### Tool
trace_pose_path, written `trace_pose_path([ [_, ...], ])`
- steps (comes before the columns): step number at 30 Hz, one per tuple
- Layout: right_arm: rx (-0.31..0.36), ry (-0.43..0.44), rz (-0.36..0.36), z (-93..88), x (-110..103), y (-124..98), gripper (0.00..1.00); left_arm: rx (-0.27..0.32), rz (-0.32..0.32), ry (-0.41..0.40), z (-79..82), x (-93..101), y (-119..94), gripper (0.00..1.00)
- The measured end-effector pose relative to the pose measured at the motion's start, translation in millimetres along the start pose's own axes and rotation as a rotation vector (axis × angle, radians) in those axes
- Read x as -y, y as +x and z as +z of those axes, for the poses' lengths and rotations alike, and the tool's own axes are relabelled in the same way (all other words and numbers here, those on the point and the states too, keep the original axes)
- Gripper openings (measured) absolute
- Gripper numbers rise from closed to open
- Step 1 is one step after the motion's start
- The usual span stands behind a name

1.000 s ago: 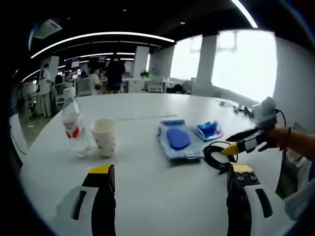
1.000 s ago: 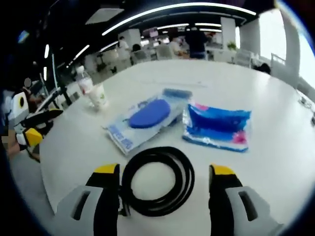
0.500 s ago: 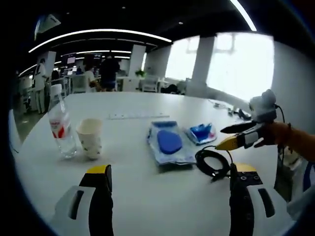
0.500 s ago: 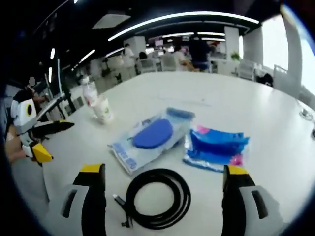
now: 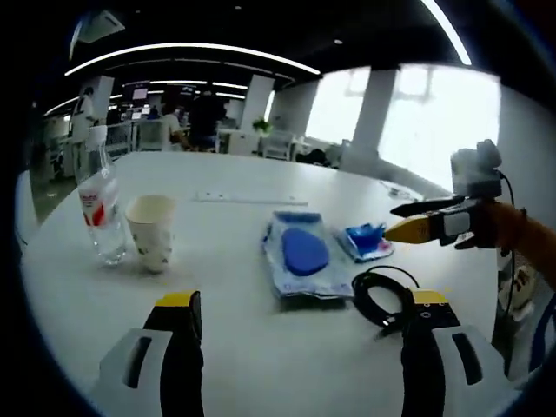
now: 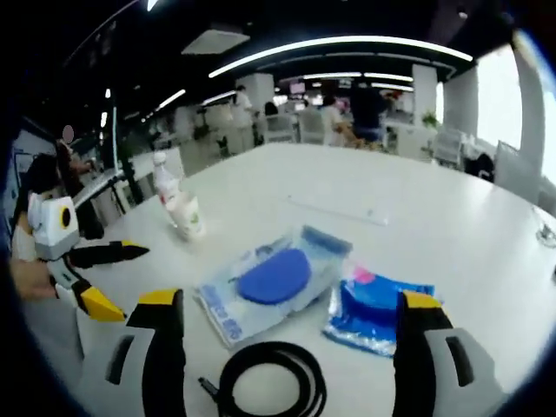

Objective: Arrange the tabletop items into an orderly group along one side of the table until the central work area is clear of visible clutter.

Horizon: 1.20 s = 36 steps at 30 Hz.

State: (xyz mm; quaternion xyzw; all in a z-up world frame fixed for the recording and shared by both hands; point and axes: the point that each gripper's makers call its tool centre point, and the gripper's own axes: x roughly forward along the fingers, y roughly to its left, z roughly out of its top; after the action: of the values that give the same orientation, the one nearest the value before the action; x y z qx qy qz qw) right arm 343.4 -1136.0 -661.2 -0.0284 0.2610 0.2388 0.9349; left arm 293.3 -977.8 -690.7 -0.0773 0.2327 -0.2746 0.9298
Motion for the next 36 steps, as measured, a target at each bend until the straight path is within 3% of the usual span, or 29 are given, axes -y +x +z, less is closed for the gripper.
trace_pose_path([
  [10,0.025,-0.086,0.064,18.6,-4,33,0.98,0.013,0.033,-0.082,-12.7,5.3,16,0.86],
  [25,-0.038,-0.194,0.086,14.4,10,76,0.87,0.028,0.065,-0.163,-16.8,0.5,38,0.78],
  [36,-0.083,-0.22,0.12,9.9,15,105,0.81,-0.02,0.105,-0.194,-34.6,-8.7,46,0.73],
])
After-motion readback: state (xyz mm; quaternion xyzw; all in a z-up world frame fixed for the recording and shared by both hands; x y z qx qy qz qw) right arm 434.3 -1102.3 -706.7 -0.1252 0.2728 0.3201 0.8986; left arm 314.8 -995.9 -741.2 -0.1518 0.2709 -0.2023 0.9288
